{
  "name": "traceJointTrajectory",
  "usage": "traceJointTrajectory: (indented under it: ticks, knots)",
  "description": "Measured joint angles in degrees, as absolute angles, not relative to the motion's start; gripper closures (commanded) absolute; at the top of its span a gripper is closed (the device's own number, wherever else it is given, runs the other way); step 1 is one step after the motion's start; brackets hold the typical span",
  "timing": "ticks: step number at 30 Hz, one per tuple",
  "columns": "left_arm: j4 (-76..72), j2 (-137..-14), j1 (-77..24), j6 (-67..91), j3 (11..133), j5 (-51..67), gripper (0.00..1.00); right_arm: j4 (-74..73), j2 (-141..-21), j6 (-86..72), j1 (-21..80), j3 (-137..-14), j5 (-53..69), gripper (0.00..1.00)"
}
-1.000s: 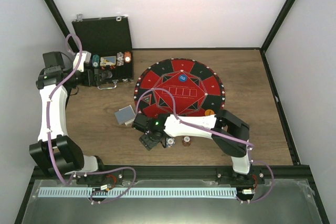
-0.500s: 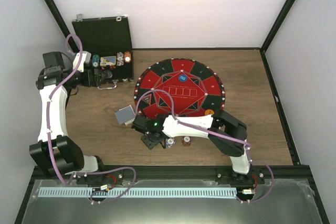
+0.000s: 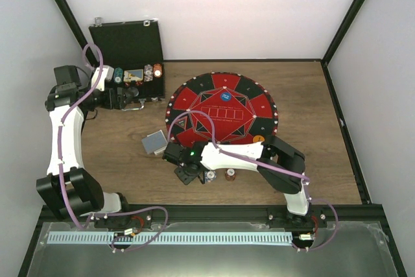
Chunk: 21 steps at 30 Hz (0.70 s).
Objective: Distribute texas hold em gaming equipment
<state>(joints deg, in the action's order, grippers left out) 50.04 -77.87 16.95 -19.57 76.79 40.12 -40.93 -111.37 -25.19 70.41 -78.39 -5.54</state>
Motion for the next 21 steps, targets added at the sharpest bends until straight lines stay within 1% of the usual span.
traceJointTrajectory:
  ticks: [2,7,9,16,21]
  knots:
    - [50.3,-77.9,17.0,-19.7,76.8,40.2,0.00,-41.1,-111.4,-25.2,70.5,-78.4,-5.5,0.43]
    - [50.5,-77.8,17.0,-19.8,76.8,40.6,0.00,-41.7,-111.4,-25.6,70.8,-78.6,-5.4,0.41]
    - [50.7,-77.8,17.0,-19.9,76.8,40.8,0.00,-41.8,-111.4,-25.6,70.8,-78.9,-5.3,0.42]
    - [51.2,-77.6,17.0,-20.2,76.8,40.8,0.00,-42.1,-110.9,-25.8,71.0,-79.4,-5.6,0.50]
    - [51.2,-77.6,17.0,-20.2,76.8,40.8,0.00,-42.2,-110.8,-26.0,71.1,-79.4,-6.0,0.50]
